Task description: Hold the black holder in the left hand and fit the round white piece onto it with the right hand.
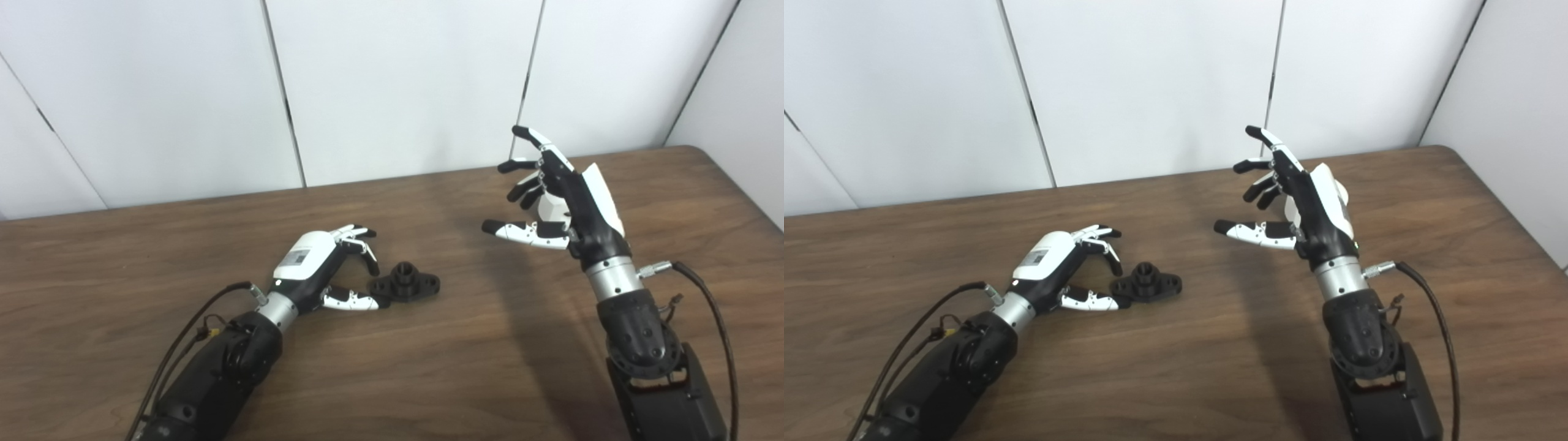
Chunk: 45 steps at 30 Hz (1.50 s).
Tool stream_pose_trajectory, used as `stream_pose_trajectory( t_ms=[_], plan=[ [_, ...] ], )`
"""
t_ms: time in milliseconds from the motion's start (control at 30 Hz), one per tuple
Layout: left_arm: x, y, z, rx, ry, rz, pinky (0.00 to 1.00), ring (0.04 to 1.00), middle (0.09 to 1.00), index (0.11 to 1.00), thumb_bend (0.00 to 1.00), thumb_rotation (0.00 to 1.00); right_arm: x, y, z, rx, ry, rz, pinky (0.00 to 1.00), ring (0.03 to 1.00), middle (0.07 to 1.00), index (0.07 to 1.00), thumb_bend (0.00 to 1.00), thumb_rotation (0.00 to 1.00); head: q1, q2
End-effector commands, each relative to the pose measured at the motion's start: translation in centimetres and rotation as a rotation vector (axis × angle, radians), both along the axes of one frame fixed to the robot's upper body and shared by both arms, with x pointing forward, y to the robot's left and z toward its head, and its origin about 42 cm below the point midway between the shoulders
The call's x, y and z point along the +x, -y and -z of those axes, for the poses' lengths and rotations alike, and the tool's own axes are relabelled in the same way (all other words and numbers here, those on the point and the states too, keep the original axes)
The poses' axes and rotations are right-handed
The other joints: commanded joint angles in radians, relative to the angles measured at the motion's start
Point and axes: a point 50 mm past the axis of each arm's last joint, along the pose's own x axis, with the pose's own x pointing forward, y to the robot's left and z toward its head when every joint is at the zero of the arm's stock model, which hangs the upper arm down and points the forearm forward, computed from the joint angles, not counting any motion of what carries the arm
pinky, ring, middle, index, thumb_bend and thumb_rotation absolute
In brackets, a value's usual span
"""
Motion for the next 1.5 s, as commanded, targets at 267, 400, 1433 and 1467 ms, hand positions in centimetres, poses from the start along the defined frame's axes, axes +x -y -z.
stream_pose_trajectory(
  t_ms=[267,400,1433,1467],
  plan=[
    [-2.2,-3.5,4.6,0.186,-0.185,-0.007,0.86,0.927,0.885,0.479,0.52,0.07,0.5,0.6,-2.6,-0.031,0.087,0.007,0.38,0.502,0.683,0.907,0.59,0.17,-0.007,-0.005],
    [-2.2,-3.3,4.5,0.197,-0.198,0.009,0.87,0.937,0.894,0.48,0.52,0.07,0.5,0.7,-2.5,-0.033,0.085,0.009,0.39,0.505,0.685,0.906,0.59,0.16,-0.001,-0.008],
    [-2.6,-1.3,4.9,0.156,-0.16,0.023,0.86,0.948,0.934,0.492,0.52,0.08,0.6,0.3,-2.3,-0.02,0.084,0.004,0.39,0.505,0.685,0.898,0.59,0.17,0.007,0.003],
    [-2.6,-1.3,4.9,0.156,-0.16,0.023,0.86,0.949,0.934,0.492,0.52,0.08,0.6,0.3,-2.3,-0.02,0.083,0.004,0.39,0.506,0.685,0.899,0.6,0.17,0.007,0.003]
  ],
)
